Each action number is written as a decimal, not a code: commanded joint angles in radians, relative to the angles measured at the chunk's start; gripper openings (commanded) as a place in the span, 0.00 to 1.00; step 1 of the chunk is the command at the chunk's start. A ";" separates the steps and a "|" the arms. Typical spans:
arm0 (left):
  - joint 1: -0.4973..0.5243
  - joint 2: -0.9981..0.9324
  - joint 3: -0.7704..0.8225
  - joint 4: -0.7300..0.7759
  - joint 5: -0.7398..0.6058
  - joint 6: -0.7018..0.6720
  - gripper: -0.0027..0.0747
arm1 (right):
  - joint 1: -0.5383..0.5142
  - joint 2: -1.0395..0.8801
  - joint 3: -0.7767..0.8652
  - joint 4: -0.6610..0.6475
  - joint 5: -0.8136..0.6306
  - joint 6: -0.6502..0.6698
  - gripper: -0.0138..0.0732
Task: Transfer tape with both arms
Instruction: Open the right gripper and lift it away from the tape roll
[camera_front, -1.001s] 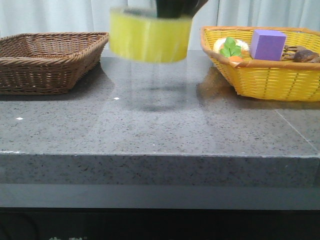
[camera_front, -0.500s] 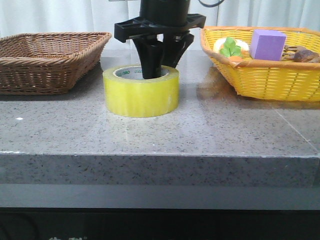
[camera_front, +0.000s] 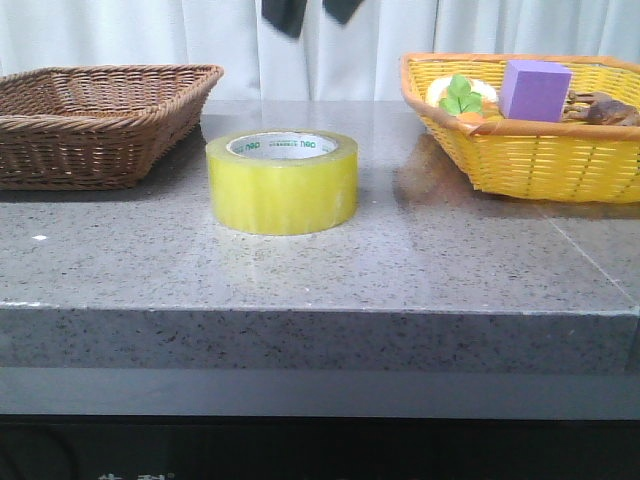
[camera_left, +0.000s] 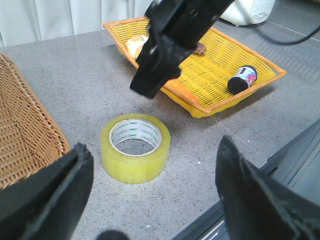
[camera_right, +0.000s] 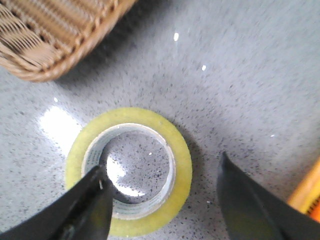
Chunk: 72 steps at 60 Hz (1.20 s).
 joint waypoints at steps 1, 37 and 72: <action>-0.008 0.002 -0.036 -0.022 -0.081 -0.003 0.70 | -0.016 -0.136 0.067 0.009 -0.111 -0.007 0.71; -0.008 0.002 -0.036 -0.022 -0.112 -0.003 0.70 | -0.018 -0.866 0.879 0.029 -0.523 -0.007 0.71; -0.008 0.140 -0.119 -0.010 -0.051 0.036 0.70 | -0.018 -1.244 1.115 0.030 -0.462 -0.007 0.71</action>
